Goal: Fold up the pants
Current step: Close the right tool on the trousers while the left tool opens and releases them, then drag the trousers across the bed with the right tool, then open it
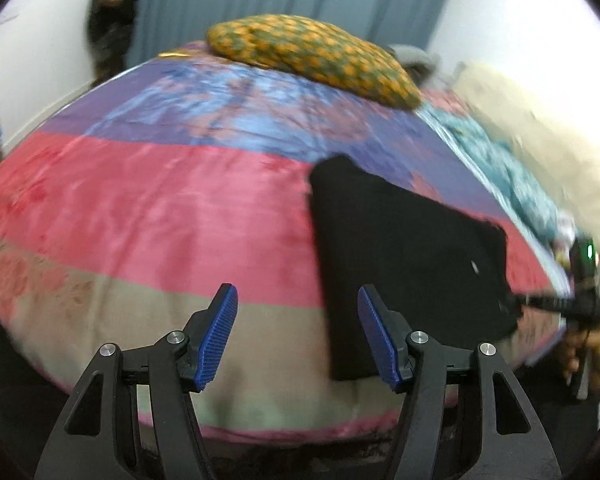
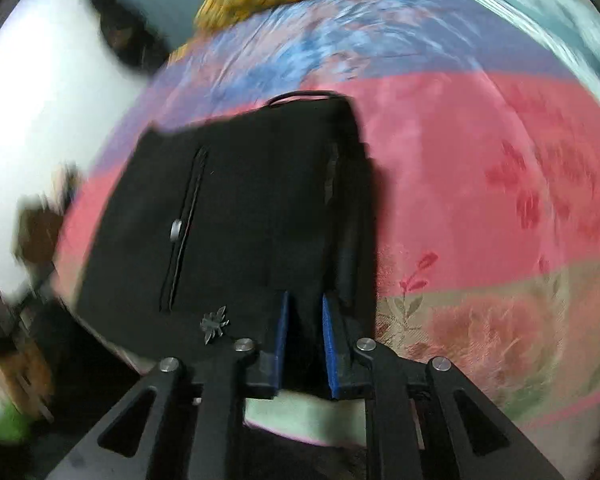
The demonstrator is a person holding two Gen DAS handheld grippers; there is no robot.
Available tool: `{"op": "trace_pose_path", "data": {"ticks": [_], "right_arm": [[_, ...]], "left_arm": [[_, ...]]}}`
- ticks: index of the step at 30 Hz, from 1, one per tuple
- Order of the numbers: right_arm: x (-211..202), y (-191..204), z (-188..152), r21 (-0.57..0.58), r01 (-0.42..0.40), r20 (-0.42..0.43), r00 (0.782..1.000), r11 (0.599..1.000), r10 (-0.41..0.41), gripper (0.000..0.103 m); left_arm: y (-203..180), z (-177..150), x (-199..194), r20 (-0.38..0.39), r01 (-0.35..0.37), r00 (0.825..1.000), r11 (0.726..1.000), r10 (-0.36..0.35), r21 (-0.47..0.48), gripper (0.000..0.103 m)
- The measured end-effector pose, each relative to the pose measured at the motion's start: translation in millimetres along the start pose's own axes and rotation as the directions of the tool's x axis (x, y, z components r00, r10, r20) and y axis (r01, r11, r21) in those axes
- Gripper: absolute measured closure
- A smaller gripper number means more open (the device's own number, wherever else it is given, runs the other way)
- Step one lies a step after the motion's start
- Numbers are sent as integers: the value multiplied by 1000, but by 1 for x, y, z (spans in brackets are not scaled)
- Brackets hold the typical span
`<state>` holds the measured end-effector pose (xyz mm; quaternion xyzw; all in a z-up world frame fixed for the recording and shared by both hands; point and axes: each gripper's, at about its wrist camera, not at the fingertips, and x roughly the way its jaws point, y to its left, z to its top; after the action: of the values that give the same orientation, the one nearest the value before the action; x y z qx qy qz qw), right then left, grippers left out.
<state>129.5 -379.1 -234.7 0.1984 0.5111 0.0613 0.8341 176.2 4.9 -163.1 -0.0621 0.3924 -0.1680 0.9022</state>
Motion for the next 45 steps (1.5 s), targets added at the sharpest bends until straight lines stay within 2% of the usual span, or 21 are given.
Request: {"op": "trace_pose_path", "data": {"ticks": [2,3,5,6,8,11,13,15,16,17,18,19,20,22,26,29,32,34,36,41,45], "right_arm": [[-10,-7,2,60,-14,41,999,998,11,71],[-16,-7,4,48,9,50,999,999,-12,71],[-41,0,14,-19,135,115,985,991,-132,71],[-50,6,22,-37,152,149,978,988,-145,71],[-71,26,46,-66,98,207,975,993,-82,71],[-73,63,76,-161,41,248,969,986,0,71],[-55,83,92,-224,17,238,971,974,38,71],[-20,89,97,-269,57,201,980,962,-2,71],[3,83,95,-282,116,165,984,952,-71,71],[35,68,93,-280,209,92,977,937,-190,79],[50,53,86,-258,226,43,974,939,-222,78],[57,38,83,-214,213,24,977,953,-213,77],[47,26,82,-144,170,62,985,975,-162,78],[24,21,80,-88,201,119,974,976,-190,78],[-38,40,56,-126,204,236,957,971,-170,78],[-64,64,18,-159,129,268,960,979,-83,78],[-38,72,-10,-161,106,200,977,981,-72,78],[-7,54,-29,-109,156,106,984,982,-144,81],[-13,44,-40,-32,120,176,978,992,-112,84],[-13,50,-44,-17,140,196,971,990,-134,84],[-12,49,-42,1,123,199,972,992,-121,84]], "left_arm": [[-14,1,0,3,10,1000,999,-10,48,39],[-20,3,0,8,14,1000,997,-14,69,39],[-34,5,2,19,21,1000,992,-23,121,38],[-40,4,6,16,25,999,990,-28,140,38],[-52,1,18,-15,40,999,983,-38,179,38],[-70,-9,38,-86,48,996,971,-28,233,38],[-81,-17,44,-104,16,994,959,14,282,34],[-86,-21,42,-95,12,995,950,19,313,27],[-87,-22,39,-96,19,995,948,12,317,26],[-86,-23,37,-97,25,995,948,6,317,26],[-85,-24,33,-95,29,996,949,1,315,25],[-84,-26,31,-95,30,996,949,0,313,25],[-82,-26,28,-97,31,995,951,-1,307,25],[-76,-26,22,-92,35,996,961,-10,274,25],[-69,-16,13,-51,39,998,980,-30,193,24],[-76,-10,20,-28,26,999,982,-22,188,15],[-88,-16,40,-85,30,996,972,-11,233,15],[-96,-27,51,-132,2,990,952,40,305,15],[-97,-29,44,-123,1,992,942,43,337,16],[-76,16,35,-109,78,992,985,-62,153,14],[-83,58,86,-199,91,978,984,-59,151,14]]}}
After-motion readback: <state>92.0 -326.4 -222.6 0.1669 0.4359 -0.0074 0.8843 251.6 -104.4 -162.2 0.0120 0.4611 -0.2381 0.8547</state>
